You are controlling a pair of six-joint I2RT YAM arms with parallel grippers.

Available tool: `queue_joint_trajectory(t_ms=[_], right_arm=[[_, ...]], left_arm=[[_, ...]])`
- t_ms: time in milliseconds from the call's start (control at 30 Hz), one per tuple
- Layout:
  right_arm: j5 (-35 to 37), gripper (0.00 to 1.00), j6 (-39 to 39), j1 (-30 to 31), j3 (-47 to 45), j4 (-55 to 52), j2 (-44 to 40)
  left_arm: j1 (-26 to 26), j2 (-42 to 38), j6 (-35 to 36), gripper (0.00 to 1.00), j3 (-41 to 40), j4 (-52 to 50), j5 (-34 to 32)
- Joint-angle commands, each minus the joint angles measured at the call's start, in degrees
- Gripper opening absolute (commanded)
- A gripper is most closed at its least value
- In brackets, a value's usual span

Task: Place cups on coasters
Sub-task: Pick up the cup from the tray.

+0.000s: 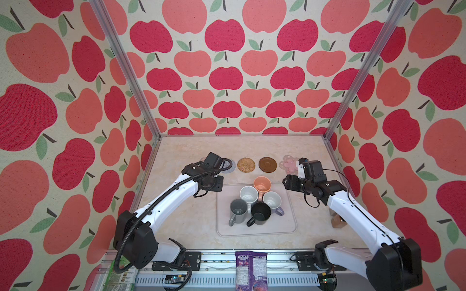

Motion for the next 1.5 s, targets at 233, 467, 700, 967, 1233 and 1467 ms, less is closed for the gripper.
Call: queue_joint_trajectory(t_ms=[233, 467, 700, 967, 1233, 1467], right_arm=[[1.4, 0.73, 2.5, 0.8, -3.5, -1.8, -5.8], [2.2, 0.73, 2.0, 0.8, -3.7, -2.2, -6.2], [1.8, 0.73, 2.8, 0.8, -3.2, -1.0, -4.3], [2.7, 0.73, 2.7, 0.8, -1.9, -0.8, -2.6], [2.3, 0.73, 3.8, 0.8, -2.1, 0.1, -1.2], [2.8, 0.74, 3.3, 0.8, -1.5, 0.0, -0.5]], left_arm=[[-7.7, -9.1, -1.9, 0.42, -7.0, -2.7, 1.2], [-14.7, -11.5, -1.8, 0.43, -9.9, 1.1, 5.5], [-16.9, -12.0, -3.6, 0.43, -11.9, 3.3, 7.7], [-20.5, -10.2, -4.3, 0.44, -13.9, 3.2, 10.0], [-20.6, -8.8, -5.6, 0.45, -16.3, 7.4, 10.5], [-20.8, -6.4, -7.0, 0.44, -18.0, 10.8, 9.9]])
